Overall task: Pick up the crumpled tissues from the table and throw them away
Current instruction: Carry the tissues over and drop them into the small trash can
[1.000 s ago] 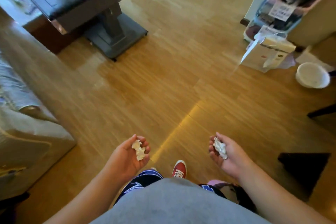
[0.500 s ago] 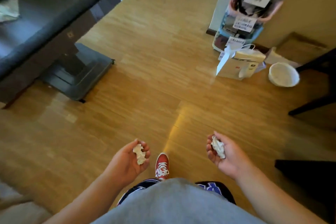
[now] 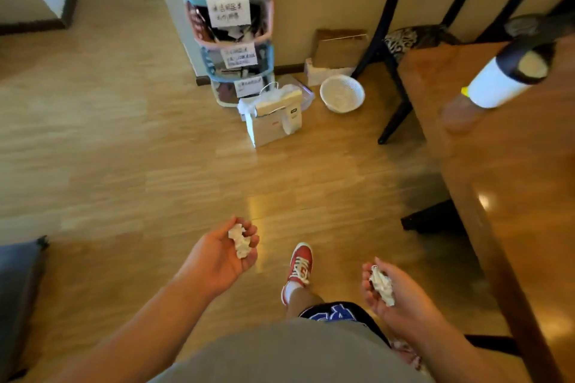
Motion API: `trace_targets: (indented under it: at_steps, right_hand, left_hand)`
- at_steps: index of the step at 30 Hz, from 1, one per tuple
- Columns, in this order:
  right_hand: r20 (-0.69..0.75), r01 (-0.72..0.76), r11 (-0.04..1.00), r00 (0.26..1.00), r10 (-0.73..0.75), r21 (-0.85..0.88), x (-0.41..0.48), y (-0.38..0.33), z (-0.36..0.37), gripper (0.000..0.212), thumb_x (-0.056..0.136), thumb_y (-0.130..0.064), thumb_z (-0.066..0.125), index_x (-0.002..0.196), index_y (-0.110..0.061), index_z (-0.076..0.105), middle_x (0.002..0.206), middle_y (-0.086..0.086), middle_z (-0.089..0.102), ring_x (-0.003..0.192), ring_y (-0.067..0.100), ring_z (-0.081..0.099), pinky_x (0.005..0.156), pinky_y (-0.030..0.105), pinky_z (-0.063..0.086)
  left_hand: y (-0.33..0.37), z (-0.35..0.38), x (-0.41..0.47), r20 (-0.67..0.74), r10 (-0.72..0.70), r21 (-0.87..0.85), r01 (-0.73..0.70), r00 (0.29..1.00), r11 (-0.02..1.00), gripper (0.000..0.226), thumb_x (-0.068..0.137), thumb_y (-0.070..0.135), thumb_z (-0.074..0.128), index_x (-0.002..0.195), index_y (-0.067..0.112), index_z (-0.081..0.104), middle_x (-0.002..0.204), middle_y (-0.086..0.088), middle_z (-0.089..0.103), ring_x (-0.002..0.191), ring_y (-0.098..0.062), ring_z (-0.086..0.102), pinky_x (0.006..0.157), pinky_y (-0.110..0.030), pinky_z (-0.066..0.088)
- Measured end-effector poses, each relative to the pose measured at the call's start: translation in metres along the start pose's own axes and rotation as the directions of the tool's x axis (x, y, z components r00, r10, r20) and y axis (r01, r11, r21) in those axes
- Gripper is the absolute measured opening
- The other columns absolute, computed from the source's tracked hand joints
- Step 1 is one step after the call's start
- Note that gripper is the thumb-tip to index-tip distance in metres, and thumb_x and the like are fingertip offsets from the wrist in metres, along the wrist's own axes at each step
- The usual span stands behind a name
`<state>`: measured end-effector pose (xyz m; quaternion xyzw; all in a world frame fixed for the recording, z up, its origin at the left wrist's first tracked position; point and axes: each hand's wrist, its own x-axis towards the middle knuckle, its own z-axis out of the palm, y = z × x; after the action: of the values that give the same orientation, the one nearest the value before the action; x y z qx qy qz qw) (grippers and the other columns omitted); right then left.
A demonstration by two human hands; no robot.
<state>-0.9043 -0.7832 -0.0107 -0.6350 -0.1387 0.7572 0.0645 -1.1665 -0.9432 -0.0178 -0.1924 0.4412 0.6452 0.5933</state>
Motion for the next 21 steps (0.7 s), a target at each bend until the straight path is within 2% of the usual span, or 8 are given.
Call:
trace_targets:
  at_steps: [6,12,16,21]
  right_hand:
    - [0.035,-0.007,0.998,0.999,0.005,0.06,0.035,-0.088,0.02,0.025,0.094,-0.025,0.056,0.084,-0.004,0.066,0.063,0.006,0.061,0.053,0.014,0.056,0.042,0.022,0.049]
    - [0.076,0.045,0.999,0.996,-0.047,0.029,0.067,-0.177,0.08,0.022,0.093,-0.024,0.057,0.082,-0.008,0.065,0.065,0.006,0.064,0.057,0.016,0.06,0.045,0.025,0.05]
    - [0.159,0.088,0.996,0.983,-0.092,0.029,0.084,-0.236,0.126,0.024,0.094,-0.027,0.055,0.083,-0.009,0.065,0.066,0.003,0.063,0.059,0.013,0.059,0.048,0.024,0.048]
    - [0.13,0.105,0.99,0.985,-0.116,0.089,0.107,-0.297,0.168,0.026,0.096,-0.028,0.053,0.087,-0.007,0.066,0.068,0.004,0.061,0.061,0.014,0.058,0.05,0.024,0.049]
  left_hand:
    - [0.05,0.072,0.071,0.009,-0.052,0.046,0.051,0.999,0.998,0.026,0.088,0.03,0.054,0.075,0.013,0.068,0.074,-0.004,0.066,0.062,-0.018,0.065,0.052,-0.028,0.055]
    - [0.095,0.102,0.11,-0.065,-0.06,0.052,0.063,0.996,0.997,0.026,0.084,0.029,0.054,0.072,0.011,0.068,0.07,-0.005,0.066,0.058,-0.017,0.065,0.048,-0.029,0.055]
    - [0.131,0.118,0.145,-0.096,-0.078,0.069,0.085,0.992,0.994,0.025,0.085,0.029,0.054,0.072,0.012,0.068,0.07,-0.005,0.066,0.057,-0.017,0.065,0.047,-0.029,0.055]
    - [0.183,0.155,0.207,-0.07,-0.124,0.139,0.133,0.99,0.981,0.025,0.082,0.03,0.055,0.069,0.013,0.068,0.069,-0.003,0.065,0.057,-0.016,0.064,0.047,-0.027,0.054]
